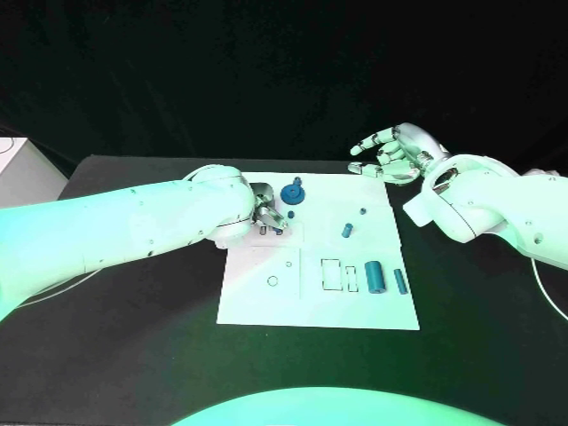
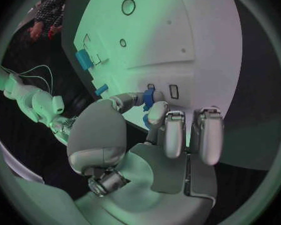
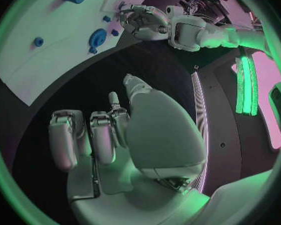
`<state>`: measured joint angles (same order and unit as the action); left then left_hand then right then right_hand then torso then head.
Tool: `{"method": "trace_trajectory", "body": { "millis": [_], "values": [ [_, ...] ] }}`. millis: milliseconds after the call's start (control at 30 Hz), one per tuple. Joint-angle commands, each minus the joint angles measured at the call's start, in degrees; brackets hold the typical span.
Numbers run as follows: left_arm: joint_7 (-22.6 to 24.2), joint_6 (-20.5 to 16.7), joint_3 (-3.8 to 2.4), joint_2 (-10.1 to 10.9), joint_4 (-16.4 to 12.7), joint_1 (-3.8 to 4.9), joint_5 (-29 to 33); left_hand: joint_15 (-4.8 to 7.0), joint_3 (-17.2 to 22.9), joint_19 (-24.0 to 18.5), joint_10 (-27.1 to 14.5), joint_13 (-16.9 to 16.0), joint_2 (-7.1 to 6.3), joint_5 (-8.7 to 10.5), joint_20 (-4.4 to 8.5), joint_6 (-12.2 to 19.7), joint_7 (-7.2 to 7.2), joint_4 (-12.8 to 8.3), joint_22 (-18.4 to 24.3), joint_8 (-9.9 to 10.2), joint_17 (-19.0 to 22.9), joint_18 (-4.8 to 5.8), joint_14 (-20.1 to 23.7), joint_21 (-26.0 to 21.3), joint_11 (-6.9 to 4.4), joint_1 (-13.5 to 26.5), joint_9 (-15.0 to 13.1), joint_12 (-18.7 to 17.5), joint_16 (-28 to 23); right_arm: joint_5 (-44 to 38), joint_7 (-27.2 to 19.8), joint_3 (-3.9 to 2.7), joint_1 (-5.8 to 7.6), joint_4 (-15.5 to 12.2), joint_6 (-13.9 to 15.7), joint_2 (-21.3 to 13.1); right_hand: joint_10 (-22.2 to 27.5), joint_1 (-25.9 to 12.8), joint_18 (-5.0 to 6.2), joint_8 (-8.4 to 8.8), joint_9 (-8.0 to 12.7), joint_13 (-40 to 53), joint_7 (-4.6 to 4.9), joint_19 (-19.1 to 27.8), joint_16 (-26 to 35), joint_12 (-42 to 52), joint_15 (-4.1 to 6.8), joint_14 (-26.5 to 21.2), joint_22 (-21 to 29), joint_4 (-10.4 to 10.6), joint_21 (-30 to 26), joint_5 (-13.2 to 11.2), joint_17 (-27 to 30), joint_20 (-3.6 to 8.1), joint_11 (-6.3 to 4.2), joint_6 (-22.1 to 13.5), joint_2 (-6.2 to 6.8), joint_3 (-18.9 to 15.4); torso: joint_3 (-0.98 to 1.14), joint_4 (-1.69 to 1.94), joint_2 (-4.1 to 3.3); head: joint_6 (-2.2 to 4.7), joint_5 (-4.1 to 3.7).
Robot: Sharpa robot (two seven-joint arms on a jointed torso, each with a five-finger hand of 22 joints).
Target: Assemble the parts on the task board
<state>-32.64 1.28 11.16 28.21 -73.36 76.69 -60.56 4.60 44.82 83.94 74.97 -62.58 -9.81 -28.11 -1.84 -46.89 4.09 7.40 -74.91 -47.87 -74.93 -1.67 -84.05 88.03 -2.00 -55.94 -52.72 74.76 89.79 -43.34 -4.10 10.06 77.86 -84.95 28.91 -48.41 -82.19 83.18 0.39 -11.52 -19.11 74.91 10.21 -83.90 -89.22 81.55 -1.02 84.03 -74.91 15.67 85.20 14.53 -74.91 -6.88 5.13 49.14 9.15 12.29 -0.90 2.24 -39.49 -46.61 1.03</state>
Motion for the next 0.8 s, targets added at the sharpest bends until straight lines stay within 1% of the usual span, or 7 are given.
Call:
{"method": "trace_trajectory", "body": {
  "millis": [33, 433, 567, 800],
  "values": [
    [0.0, 1.85, 0.09, 0.02, -0.18, -0.17, 0.73, 0.48, 9.18, 3.27, 0.44, -0.03, 0.75, -0.32, 0.47, -2.44, -2.11, -9.25, -10.82, -0.17, -15.07, 0.65, -5.95, 0.24, -0.05, -0.22, -1.39, 0.2, 0.21, -0.64, -0.07, -0.01, -0.02, 0.0, -0.91, 0.02, -0.01, -0.32, 0.66, -0.29, -0.09, 7.7, -0.15, -4.28, 0.24, 0.3, 0.26, 5.41, -13.17, 0.11, 0.24, 0.23, -13.1, 0.3, 0.01, -0.4, 0.16, 0.28, -0.01, -0.01, 0.01, -0.21, 0.1],
    [-0.1, 2.7, 0.08, 0.29, -0.5, -0.17, 0.91, 0.51, 9.26, 3.29, 0.45, 0.04, 0.8, -0.31, 0.51, -2.48, -2.13, -9.3, -10.83, -0.17, -15.07, 0.65, -5.95, 0.24, -0.07, -0.22, -1.38, 0.15, 0.21, -0.64, -0.03, -0.01, -0.02, 0.05, -0.9, 0.02, -0.01, -0.32, 0.66, -0.29, -0.09, 7.7, -0.15, -4.28, 0.24, 0.3, 0.26, 5.41, -13.17, 0.11, 0.24, 0.23, -13.1, 0.3, 0.01, -0.4, 0.16, 0.28, 0.0, 0.01, -0.01, -0.18, 0.11],
    [-0.13, 2.86, 0.07, 0.34, -0.5, -0.17, 0.89, 0.51, 9.26, 3.29, 0.45, 0.04, 0.8, -0.31, 0.51, -2.48, -2.13, -9.3, -10.83, -0.17, -15.07, 0.65, -5.95, 0.24, -0.07, -0.22, -1.38, 0.15, 0.21, -0.64, -0.01, -0.01, -0.02, 0.07, -0.93, 0.03, -0.01, -0.32, 0.66, -0.29, -0.09, 7.7, -0.15, -4.28, 0.24, 0.3, 0.26, 5.41, -13.17, 0.11, 0.24, 0.23, -13.1, 0.3, 0.01, -0.4, 0.16, 0.28, 0.0, -0.07, 0.0, -0.27, 0.12],
    [-0.08, 2.89, 0.06, 0.3, -0.54, -0.17, 0.89, 0.54, 9.31, 3.29, 0.44, 0.14, 0.81, -0.3, 0.55, -2.51, -2.14, -9.36, -10.84, -0.15, -15.07, 0.65, -5.95, 0.25, -0.09, -0.21, -1.38, 0.08, 0.21, -0.64, 0.03, -0.01, -0.02, 0.14, -0.96, 0.05, -0.01, -0.32, 0.66, -0.29, -0.09, 7.7, -0.15, -4.28, 0.24, 0.3, 0.26, 5.41, -13.17, 0.11, 0.24, 0.23, -13.1, 0.3, 0.01, -0.4, 0.16, 0.28, 0.02, -0.02, -0.01, -0.25, 0.15]
  ]
}}
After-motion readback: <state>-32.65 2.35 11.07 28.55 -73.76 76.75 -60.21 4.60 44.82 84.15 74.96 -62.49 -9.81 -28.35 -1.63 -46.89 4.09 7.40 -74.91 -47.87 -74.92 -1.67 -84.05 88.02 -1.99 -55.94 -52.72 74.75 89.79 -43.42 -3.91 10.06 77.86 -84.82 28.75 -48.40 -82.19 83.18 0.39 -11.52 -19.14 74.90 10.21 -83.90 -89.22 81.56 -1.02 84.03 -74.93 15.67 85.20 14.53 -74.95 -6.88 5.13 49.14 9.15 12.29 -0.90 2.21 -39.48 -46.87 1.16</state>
